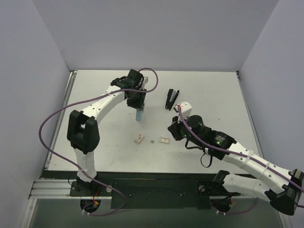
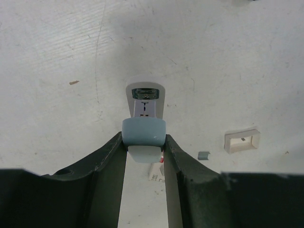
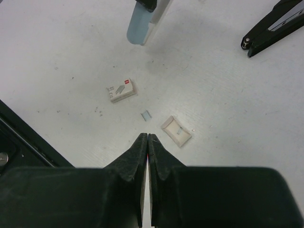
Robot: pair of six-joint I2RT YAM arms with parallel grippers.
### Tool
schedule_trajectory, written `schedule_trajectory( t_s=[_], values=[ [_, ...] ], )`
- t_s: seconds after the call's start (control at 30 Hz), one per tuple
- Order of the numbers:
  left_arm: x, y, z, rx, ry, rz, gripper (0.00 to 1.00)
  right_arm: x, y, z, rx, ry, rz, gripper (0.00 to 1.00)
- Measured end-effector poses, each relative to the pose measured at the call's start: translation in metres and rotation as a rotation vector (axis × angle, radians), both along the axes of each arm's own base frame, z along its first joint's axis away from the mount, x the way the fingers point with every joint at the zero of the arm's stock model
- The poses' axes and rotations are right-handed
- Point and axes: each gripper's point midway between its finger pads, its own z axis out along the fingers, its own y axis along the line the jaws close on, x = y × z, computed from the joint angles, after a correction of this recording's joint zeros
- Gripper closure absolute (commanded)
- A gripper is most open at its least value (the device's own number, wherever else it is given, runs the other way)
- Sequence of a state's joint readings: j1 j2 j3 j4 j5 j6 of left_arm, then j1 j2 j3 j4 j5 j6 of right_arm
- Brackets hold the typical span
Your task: Unload the staples from the stapler
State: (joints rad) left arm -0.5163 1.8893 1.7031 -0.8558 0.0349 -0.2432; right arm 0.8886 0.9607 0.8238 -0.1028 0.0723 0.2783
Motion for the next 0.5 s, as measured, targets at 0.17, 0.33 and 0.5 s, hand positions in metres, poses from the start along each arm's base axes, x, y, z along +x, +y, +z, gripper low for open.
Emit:
schedule_trajectory(
  t_s=[0.17, 0.33, 0.5],
  values=[
    [0.026, 0.011, -0.025, 0.044, 0.058, 0.029, 1.0, -0.003, 0.0, -0.008, 0.002, 0.025, 0.005, 1.0],
    [0.056, 0.027, -0.036, 0.075, 0.063, 0.081, 1.0, -0.006, -0.001, -0.017, -0.009, 0.043, 0.012, 1.0],
    [0.084, 0.034, -0.063, 0.129, 0.071, 0.113, 1.0, -0.007, -0.002, -0.023, -0.019, 0.053, 0.012, 1.0]
  ],
)
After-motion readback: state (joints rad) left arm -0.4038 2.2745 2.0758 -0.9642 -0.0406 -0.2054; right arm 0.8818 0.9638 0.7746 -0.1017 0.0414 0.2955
